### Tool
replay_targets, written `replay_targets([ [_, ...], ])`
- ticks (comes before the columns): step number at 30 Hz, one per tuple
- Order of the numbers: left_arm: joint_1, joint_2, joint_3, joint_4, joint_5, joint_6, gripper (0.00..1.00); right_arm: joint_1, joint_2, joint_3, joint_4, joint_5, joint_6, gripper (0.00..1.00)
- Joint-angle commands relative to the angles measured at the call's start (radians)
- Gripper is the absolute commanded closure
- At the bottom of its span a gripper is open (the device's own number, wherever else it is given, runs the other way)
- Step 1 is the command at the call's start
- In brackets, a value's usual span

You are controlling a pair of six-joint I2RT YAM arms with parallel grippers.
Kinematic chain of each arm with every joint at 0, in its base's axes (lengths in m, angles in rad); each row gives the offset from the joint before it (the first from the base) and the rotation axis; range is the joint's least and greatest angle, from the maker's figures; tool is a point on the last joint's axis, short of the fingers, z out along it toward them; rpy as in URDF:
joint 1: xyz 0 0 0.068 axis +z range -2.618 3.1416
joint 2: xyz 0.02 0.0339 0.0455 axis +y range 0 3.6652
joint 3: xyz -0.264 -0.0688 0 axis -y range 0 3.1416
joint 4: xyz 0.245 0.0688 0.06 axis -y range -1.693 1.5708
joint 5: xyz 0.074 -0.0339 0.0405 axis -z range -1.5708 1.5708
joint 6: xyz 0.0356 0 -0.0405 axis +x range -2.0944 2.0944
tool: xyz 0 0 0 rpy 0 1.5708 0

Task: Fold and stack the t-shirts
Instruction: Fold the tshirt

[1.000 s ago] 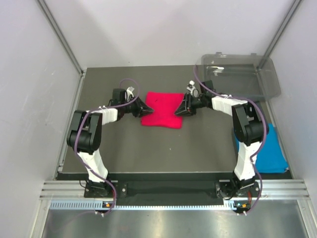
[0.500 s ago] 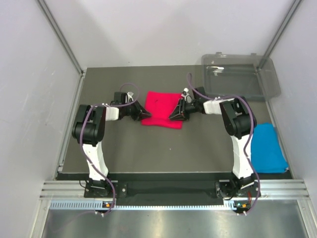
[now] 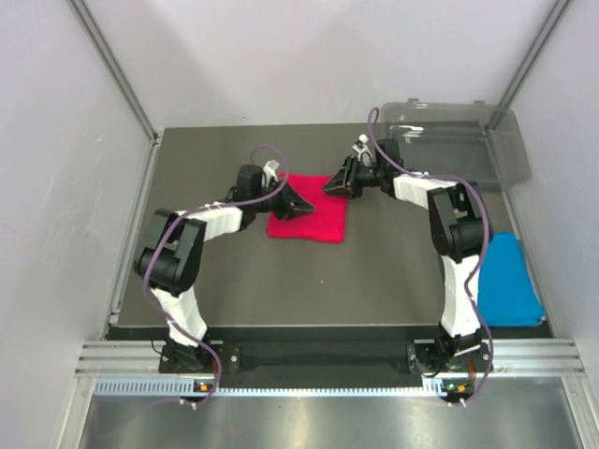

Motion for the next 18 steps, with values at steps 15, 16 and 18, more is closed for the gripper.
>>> replay_targets([
  [15, -0.031, 0.018, -0.179, 0.062, 0.008, 0.068, 0.77, -0.102, 0.318, 0.517, -0.279, 0.054, -0.124, 0.64],
  [16, -0.028, -0.001, -0.168, 0.020, 0.012, 0.089, 0.77, -0.105, 0.315, 0.526, -0.285, 0.054, -0.123, 0.64],
  [18, -0.008, -0.045, -0.107, -0.085, 0.013, 0.155, 0.77, -0.107, 0.296, 0.546, -0.302, 0.055, -0.123, 0.64],
])
